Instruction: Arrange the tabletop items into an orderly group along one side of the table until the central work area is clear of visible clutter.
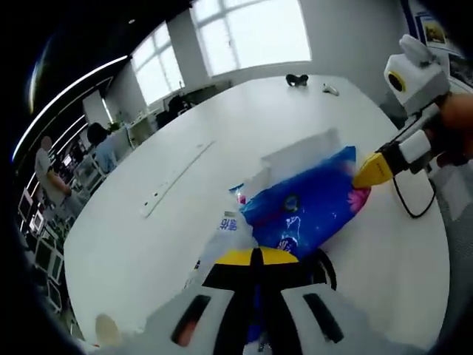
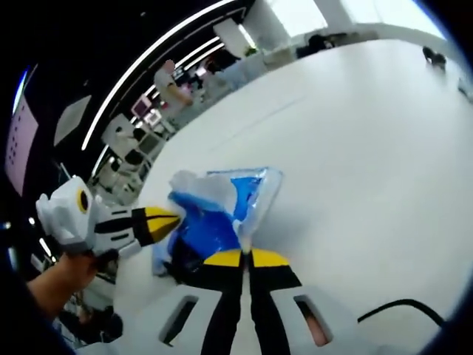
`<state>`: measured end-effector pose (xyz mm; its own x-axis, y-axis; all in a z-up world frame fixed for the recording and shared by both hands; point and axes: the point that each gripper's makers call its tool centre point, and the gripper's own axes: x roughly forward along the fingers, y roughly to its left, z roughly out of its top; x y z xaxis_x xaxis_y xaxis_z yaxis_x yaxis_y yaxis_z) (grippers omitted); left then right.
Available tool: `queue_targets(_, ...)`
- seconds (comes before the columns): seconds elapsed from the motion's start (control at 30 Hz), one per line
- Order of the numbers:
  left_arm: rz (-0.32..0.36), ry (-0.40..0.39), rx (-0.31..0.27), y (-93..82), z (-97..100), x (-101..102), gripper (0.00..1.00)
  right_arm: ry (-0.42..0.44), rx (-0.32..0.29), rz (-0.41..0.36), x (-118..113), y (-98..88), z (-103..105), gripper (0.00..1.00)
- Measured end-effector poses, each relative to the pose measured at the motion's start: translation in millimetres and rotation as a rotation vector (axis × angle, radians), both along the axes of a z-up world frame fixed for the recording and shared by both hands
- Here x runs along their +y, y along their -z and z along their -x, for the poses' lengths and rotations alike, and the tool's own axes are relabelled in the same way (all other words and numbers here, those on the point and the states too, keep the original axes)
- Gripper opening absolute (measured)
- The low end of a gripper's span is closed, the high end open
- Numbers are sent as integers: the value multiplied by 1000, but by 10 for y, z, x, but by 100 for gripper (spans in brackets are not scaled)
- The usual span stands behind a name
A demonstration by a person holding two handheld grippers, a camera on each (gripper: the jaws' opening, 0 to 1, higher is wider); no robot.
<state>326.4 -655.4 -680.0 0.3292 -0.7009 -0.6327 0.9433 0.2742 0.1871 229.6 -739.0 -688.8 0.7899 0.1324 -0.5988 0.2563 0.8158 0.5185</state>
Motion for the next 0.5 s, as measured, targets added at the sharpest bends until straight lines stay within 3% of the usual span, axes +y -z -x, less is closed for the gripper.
queue_targets(0.3, 27, 62, -11, -59, 327, -429, 0, 63, 5, 12, -390, -6, 363, 0)
queue_targets(0.5, 11, 129, 5, 14, 595, -747, 0, 122, 13, 21, -706, 8, 595, 0)
